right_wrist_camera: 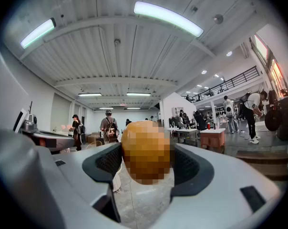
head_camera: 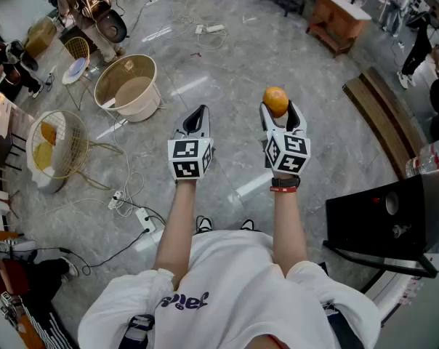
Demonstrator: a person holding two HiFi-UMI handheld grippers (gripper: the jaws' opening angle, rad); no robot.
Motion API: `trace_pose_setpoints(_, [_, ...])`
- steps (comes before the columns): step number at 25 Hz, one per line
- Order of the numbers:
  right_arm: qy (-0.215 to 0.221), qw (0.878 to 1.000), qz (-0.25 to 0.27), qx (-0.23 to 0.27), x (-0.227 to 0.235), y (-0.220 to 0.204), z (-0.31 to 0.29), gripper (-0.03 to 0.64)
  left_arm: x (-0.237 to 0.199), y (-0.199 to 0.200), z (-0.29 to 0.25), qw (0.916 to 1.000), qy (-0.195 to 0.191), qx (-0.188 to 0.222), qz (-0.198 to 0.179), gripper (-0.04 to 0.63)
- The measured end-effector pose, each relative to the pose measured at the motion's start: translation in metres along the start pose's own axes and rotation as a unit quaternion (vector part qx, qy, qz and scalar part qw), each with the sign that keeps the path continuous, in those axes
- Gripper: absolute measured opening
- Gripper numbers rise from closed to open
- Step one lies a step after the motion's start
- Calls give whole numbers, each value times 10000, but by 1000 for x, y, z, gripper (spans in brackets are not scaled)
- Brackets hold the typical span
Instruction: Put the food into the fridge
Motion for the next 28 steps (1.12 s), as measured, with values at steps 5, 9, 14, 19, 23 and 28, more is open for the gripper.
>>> trace_pose_setpoints(5, [-13, 10000, -39, 26, 27, 10, 5, 333, 26, 11, -14, 10000, -80, 2, -24, 18])
trace_pose_setpoints(9, [-119, 9996, -219, 102, 63, 8, 10, 333, 56, 11, -35, 9999, -132, 6, -52, 18])
trace_pose_setpoints(14, [-317, 9990, -282, 141, 101, 3, 29, 333, 92, 6, -56, 9989, -467, -5, -64, 18])
trace_pose_setpoints(19, [-970, 9946, -363, 45, 128, 3, 48, 333, 116, 11, -95, 9917, -1270, -123, -173, 18])
trace_pose_setpoints(23, [-1624, 9859, -384, 96, 155, 4, 60, 333, 138, 13, -134, 9796, -1994, -98, -221, 18])
trace_pose_setpoints(28, [-2517, 9651, -716, 107, 179, -3, 80, 333, 164, 9, -173, 9523, -3034, -258, -193, 18])
Point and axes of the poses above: the fingertips, and each gripper's own axes: z backward along the fingers, x to its right, y out of its top, the point moved 10 cm from there along z, backward along the fingers, and after that the axes turned 14 degrees about -y, right-handed, at the moved point
